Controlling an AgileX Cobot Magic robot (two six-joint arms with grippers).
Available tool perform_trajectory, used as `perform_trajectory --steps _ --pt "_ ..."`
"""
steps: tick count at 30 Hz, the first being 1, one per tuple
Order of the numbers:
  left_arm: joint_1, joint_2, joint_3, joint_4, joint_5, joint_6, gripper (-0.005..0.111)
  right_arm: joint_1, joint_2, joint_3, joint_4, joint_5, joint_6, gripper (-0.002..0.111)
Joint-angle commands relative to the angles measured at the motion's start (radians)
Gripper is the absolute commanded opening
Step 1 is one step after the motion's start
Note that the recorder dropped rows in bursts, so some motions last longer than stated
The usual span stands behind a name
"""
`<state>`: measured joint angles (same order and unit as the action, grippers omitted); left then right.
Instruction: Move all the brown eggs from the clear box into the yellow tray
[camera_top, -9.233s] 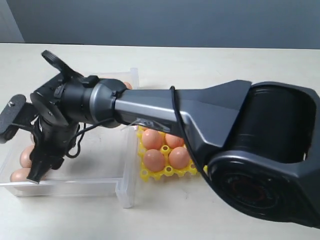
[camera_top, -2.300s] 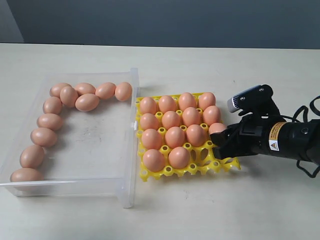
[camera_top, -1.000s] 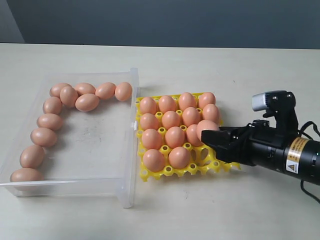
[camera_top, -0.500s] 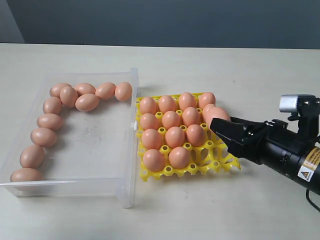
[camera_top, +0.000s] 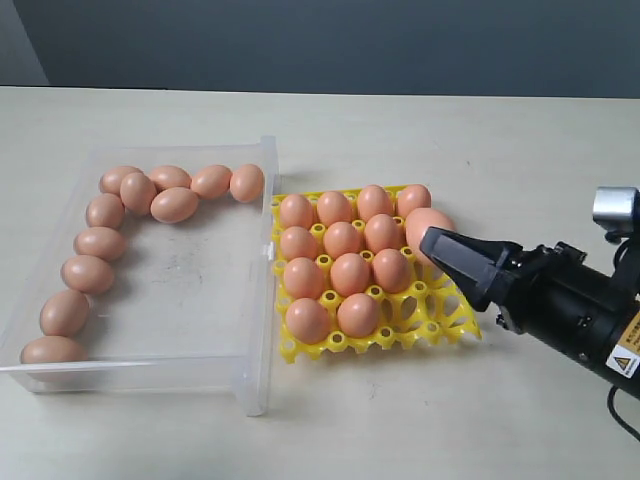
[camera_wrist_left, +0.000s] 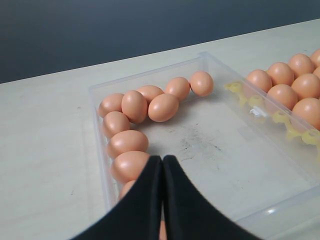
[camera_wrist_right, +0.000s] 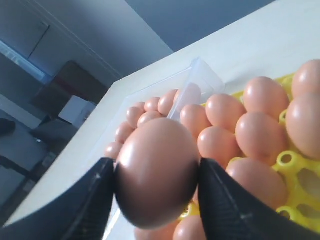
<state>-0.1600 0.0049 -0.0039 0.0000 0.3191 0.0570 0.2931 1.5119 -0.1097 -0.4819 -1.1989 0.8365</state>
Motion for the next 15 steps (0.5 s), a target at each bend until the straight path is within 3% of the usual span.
perform_trajectory --steps 1,4,8,15 --pt "-0.001 -0.005 0.004 0.000 -0.010 -0.003 0.000 -0.001 0.002 0.003 0.070 0.026 -0.240 -0.001" --pt "-0.001 -0.005 0.004 0.000 -0.010 -0.003 0.000 -0.001 0.030 0.001 0.152 0.116 -0.360 -0.001" --pt "-0.001 -0.005 0.004 0.000 -0.010 -0.003 0.000 -0.001 0.106 -0.026 0.127 0.119 -0.454 -0.001" --pt "-0.001 -0.005 0.004 0.000 -0.010 -0.003 0.000 -0.001 0.262 -0.063 0.097 -0.022 -0.464 -0.001"
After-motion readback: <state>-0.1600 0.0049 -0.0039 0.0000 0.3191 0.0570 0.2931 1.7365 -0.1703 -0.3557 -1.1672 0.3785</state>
